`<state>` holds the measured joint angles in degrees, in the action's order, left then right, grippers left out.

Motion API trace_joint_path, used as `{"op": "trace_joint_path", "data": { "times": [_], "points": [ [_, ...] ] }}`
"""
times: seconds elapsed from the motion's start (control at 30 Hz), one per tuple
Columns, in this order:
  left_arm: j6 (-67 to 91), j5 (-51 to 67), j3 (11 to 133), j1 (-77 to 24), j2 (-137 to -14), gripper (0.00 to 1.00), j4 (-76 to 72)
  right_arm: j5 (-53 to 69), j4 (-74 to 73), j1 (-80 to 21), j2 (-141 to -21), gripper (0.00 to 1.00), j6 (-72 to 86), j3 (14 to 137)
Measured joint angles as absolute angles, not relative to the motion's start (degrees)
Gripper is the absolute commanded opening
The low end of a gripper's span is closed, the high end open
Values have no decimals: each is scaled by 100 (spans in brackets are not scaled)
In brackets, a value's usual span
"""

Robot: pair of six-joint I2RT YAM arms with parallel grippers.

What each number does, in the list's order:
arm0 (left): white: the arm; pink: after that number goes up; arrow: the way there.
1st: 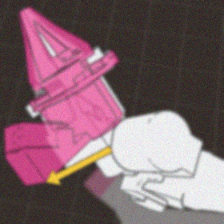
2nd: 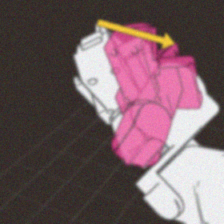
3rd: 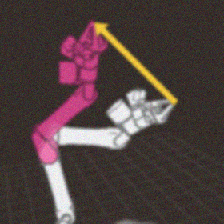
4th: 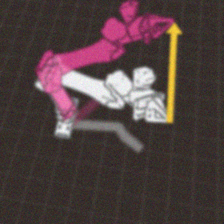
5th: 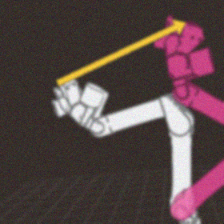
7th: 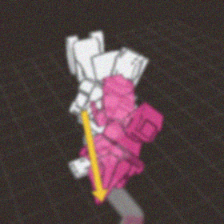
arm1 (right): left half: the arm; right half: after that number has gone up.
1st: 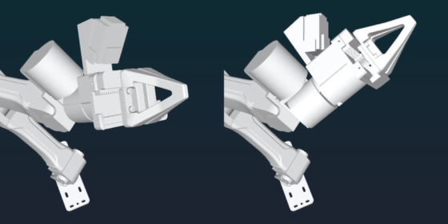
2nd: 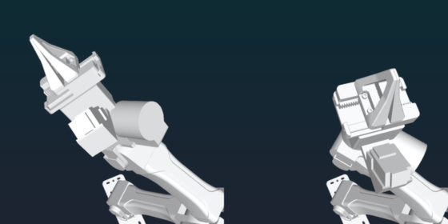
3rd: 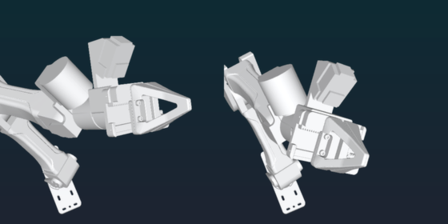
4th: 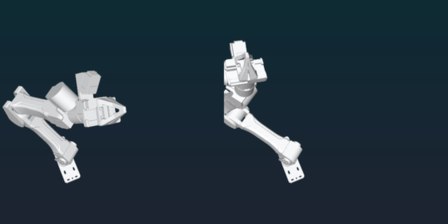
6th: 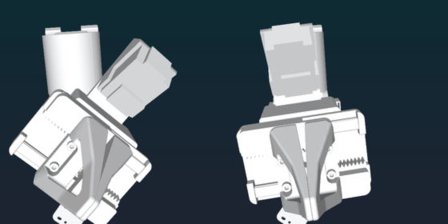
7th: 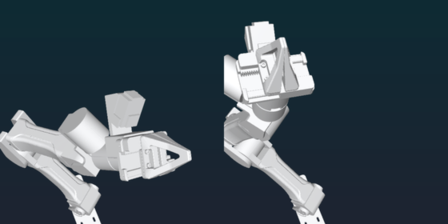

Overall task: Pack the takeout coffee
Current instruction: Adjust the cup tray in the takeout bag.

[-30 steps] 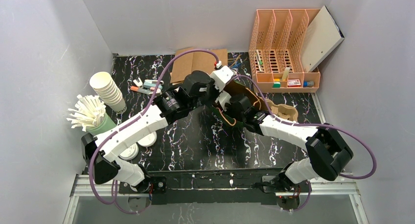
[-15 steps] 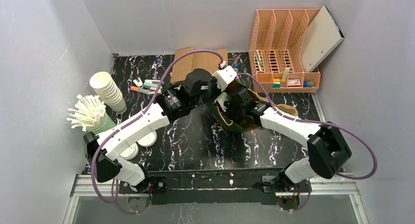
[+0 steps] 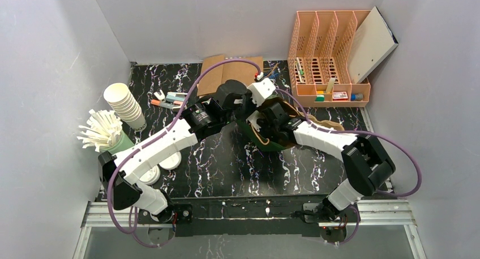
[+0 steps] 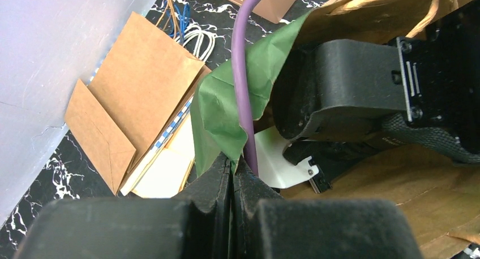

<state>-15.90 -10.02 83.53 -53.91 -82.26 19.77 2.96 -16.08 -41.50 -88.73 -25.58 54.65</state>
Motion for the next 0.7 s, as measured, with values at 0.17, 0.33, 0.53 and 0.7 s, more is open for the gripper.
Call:
{"op": "trace_joint_path", "data": {
  "times": [0.17,0.33,0.53,0.7],
  "points": [
    [-1570,-1031,8366,-5391,-8289,0,1986,366,-1573,-4145,-9188,1,-2569,5548],
    [-1376,-1186,8405,-5389,-8331,0,2049,379,-1420,-4141,-9367,1,-2528,5579],
    [-746,-1428,8418,-5356,-8331,0,2032,285,-1251,-4147,-9317,1,-2506,5544],
    [38,-1155,8425,-5037,-8329,0,1957,-12,-1251,-4150,-9183,1,-2550,5509]
  ]
}}
